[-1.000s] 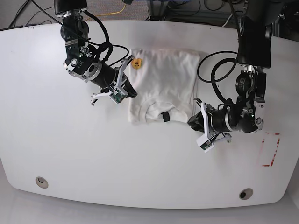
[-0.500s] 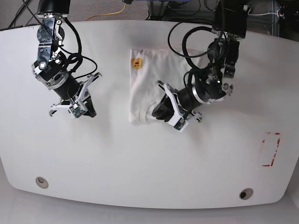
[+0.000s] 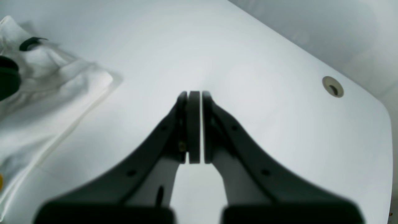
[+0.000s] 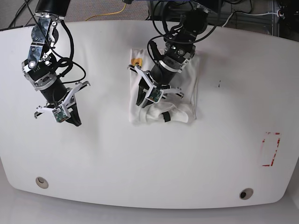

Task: Layout the t-shirt on the table in an organized manner, then fold the t-shirt properly
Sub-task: 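Lower the bundle and press it flat with the left gripper, then grasp the folded white shirt with the left gripper and drag it aside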

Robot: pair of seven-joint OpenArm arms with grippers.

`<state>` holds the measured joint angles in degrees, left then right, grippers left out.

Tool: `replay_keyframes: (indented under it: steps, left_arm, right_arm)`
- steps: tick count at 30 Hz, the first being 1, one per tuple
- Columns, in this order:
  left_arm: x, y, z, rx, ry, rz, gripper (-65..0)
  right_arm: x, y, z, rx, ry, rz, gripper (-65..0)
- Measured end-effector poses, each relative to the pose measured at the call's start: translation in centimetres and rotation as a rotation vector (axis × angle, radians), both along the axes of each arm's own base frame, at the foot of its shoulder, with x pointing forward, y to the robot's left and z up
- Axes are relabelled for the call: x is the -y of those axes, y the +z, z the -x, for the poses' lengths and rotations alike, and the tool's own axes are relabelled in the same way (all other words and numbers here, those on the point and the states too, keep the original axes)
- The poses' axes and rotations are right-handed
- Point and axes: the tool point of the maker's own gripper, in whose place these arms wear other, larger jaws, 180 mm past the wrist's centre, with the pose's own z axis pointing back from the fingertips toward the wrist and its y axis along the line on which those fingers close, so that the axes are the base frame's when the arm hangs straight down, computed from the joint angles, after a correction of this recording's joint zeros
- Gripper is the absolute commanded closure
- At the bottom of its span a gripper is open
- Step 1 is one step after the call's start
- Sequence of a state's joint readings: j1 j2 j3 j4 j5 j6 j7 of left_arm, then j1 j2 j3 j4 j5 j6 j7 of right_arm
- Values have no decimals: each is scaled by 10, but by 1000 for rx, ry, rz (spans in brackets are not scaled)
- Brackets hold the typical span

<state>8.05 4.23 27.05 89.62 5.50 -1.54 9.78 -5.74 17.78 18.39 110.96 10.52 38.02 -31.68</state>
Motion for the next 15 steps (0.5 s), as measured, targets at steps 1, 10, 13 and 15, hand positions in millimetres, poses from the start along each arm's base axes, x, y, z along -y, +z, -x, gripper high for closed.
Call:
replay_keyframes:
  steps: [1,10,13,15]
  left_arm:
    - [1,-8,2,-12,1,-17,-78]
    - [-16,-63,7,-115,25,-71,-78]
    - [-37,-65,-5,-116,77,-77,-78]
    - [-55,-66,-7,-115,89,-84,-78]
  right_arm:
    - [0,0,0,-1,-1,1,-8]
    - [0,-3,3,-10,0,-2,-8]
    - [0,-4,3,-13,-1,0,-8]
    - [-1,-4,3,-12,3,-2,-8]
